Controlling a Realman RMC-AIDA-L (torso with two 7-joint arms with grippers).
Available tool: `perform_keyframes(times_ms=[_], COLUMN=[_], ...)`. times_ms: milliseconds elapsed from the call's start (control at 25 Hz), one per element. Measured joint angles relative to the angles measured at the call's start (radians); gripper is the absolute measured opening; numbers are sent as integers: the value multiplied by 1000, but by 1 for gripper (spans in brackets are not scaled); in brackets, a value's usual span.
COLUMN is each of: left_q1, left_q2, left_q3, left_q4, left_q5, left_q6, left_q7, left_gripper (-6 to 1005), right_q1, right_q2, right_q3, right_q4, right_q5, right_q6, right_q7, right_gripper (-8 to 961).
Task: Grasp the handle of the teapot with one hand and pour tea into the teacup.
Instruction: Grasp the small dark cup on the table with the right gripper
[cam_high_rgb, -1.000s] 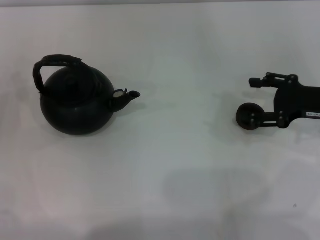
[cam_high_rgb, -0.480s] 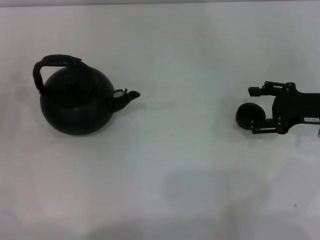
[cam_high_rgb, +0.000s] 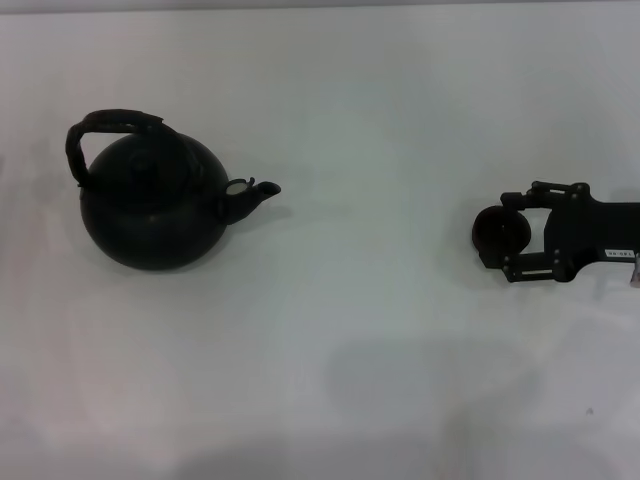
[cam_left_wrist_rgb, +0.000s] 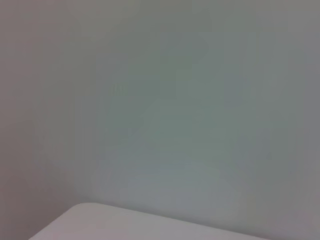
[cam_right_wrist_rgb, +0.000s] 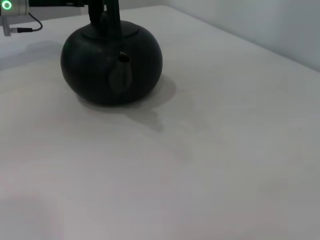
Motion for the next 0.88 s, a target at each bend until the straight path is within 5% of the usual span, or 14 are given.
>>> perform_keyframes(times_ms=[880], left_q1=[1], left_q2=[-3], left_q3=[0], left_q4=[-1], left_q5=[-3], left_q6=[5], left_q7=[-2], left_gripper=[880], right_q1=[3], right_q2=[2], right_q3=[-60], right_q4=[17], right_q5=[3], right_q6=[-105], right_q7=[-5], right_gripper=[855])
